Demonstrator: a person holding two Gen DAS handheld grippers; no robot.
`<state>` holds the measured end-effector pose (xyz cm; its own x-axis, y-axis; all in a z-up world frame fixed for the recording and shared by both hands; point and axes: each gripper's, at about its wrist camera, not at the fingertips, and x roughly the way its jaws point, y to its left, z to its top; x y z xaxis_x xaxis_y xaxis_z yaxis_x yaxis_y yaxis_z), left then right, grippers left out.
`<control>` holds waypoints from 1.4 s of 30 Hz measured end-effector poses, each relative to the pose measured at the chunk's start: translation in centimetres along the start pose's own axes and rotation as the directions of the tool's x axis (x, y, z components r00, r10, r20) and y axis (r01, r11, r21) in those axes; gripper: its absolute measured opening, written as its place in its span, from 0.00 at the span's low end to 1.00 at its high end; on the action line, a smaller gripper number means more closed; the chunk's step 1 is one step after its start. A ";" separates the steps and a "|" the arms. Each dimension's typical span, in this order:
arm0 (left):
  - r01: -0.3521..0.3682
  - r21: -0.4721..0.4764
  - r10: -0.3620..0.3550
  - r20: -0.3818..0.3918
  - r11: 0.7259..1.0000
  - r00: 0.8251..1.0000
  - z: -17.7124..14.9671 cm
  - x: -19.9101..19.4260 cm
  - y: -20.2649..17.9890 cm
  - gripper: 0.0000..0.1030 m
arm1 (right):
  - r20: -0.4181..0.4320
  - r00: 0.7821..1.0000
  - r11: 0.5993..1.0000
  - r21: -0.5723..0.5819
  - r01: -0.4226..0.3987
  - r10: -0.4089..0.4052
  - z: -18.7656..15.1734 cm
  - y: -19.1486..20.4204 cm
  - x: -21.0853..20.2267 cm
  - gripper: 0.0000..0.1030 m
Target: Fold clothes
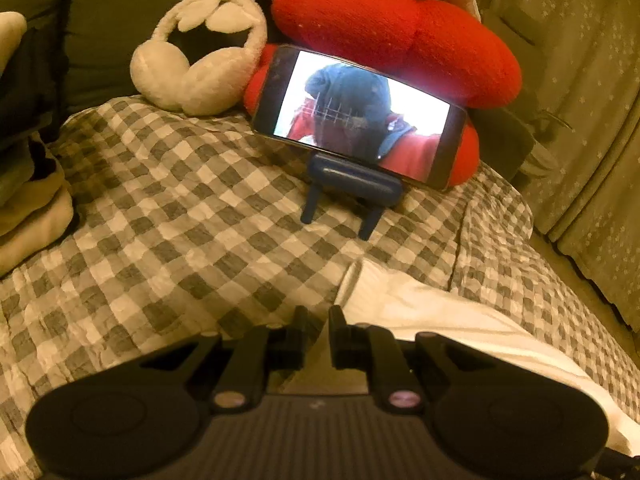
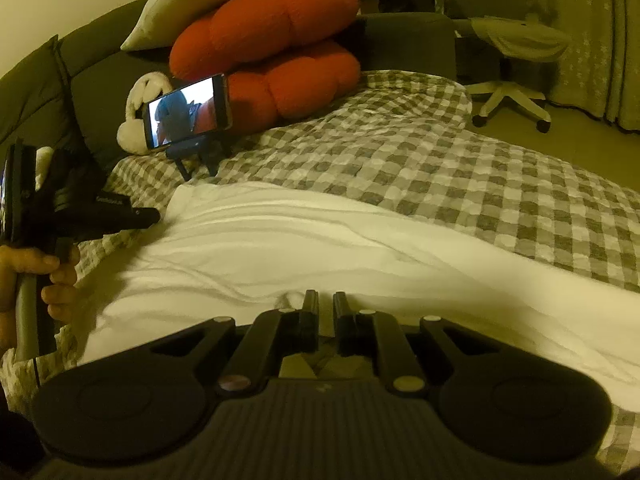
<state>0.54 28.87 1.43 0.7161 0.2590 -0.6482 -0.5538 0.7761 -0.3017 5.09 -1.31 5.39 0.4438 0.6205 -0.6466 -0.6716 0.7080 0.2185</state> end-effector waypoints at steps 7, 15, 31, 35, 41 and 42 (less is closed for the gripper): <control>0.015 0.009 -0.015 0.000 1.000 1.000 0.0 0.2 -0.5 0.30 | 0.008 0.999 0.997 0.057 0.047 -0.047 0.2 -1.6 -0.4 0.34; -0.008 0.075 0.009 -0.008 0.997 1.000 -0.4 0.9 -1.3 0.06 | 0.012 0.999 0.998 0.038 0.051 -0.052 0.1 -1.4 -0.6 0.34; 0.002 -0.011 -0.002 0.022 1.000 1.000 0.8 0.8 -0.3 0.20 | 0.013 0.979 0.979 0.003 0.205 -0.205 0.8 -6.4 0.6 0.38; 0.020 -0.007 -0.020 0.043 1.000 0.999 0.8 1.5 -1.1 0.38 | 0.057 0.977 0.978 -0.039 0.207 -0.205 1.6 -6.4 0.5 0.38; -0.018 0.097 0.014 0.041 0.995 0.999 0.1 3.0 -3.4 0.14 | 0.009 0.981 0.975 -0.113 0.191 -0.191 2.1 -6.4 3.0 0.38; -0.026 0.110 0.021 0.047 0.994 0.999 0.1 3.0 -3.5 0.12 | 0.009 0.981 0.973 -0.132 0.191 -0.191 2.1 -6.3 3.2 0.31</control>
<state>4.67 26.94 0.60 0.7235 0.3018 -0.6209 -0.5220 0.8278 -0.2058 11.97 -3.07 3.47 0.5695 0.4765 -0.6698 -0.6466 0.7628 -0.0071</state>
